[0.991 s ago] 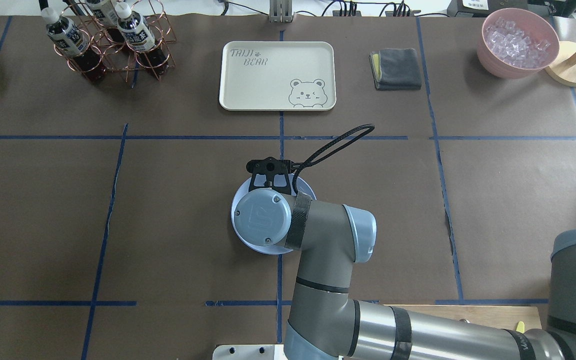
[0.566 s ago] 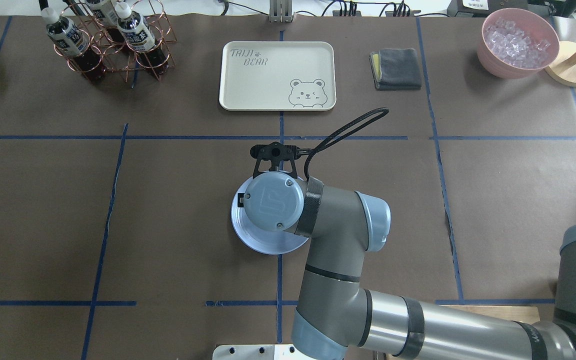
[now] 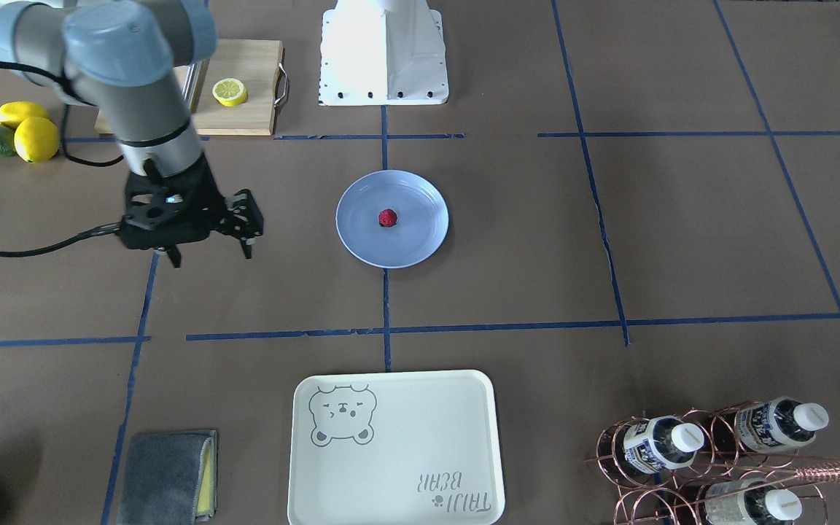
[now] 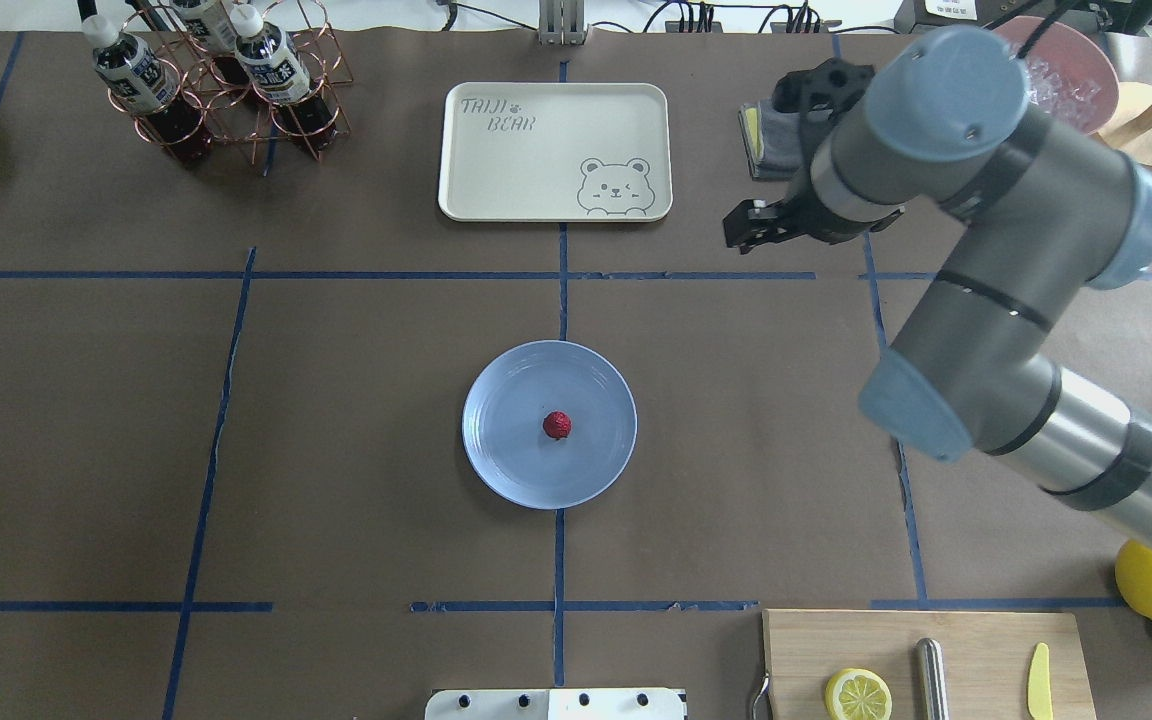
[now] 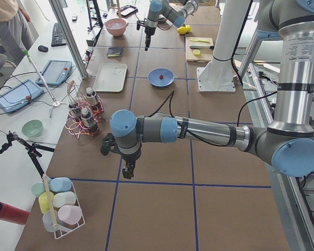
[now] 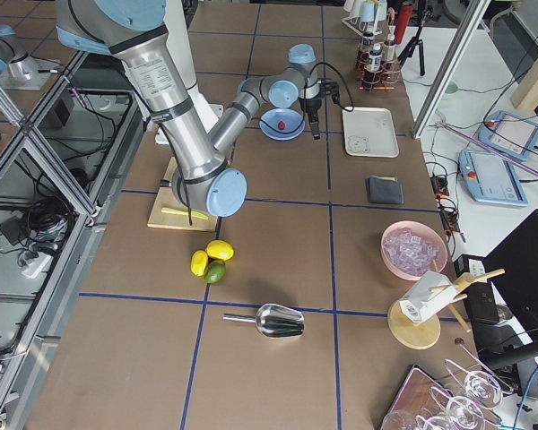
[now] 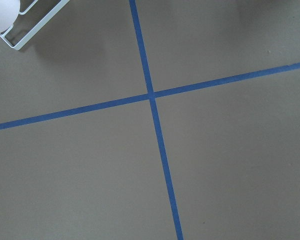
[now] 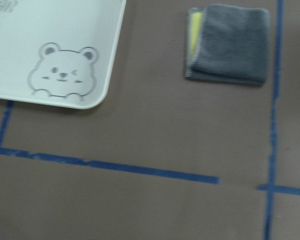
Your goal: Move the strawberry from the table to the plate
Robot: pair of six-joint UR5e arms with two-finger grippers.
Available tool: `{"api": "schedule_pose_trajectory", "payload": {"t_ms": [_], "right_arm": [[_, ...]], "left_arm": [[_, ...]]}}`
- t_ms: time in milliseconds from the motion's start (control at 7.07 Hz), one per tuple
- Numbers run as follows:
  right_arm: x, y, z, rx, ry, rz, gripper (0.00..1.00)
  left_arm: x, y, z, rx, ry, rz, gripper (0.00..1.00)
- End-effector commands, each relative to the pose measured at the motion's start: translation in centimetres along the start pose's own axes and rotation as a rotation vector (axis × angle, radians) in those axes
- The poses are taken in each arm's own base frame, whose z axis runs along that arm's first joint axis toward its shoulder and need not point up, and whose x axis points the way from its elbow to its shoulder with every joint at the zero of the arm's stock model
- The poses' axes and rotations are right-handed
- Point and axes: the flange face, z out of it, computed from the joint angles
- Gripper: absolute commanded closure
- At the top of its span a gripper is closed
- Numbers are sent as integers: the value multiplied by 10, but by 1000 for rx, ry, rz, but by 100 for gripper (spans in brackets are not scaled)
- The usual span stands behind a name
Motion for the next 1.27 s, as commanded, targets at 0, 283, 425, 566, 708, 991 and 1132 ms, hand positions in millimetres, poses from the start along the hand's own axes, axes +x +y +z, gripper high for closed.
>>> {"api": "schedule_pose_trajectory", "payload": {"t_ms": [0, 283, 425, 566, 708, 991, 1132], "right_arm": [[200, 9, -28, -72, 25, -181, 0], [363, 62, -56, -119, 24, -299, 0], [412, 96, -61, -136, 46, -246, 0], [431, 116, -61, -153, 55, -186, 0], [451, 145, -57, -178, 58, -65, 0], [472, 185, -47, -229, 62, -1, 0], [472, 186, -49, -225, 28, 17, 0]], "left_arm": [[9, 4, -8, 16, -3, 14, 0], [10, 3, -10, 19, -13, 25, 0], [11, 2, -10, 19, -18, 30, 0], [10, 4, -9, 14, -16, 25, 0], [8, 5, -7, 10, -13, 21, 0], [7, 5, -5, 6, -4, 14, 0], [7, 5, -5, 6, -4, 14, 0]]}}
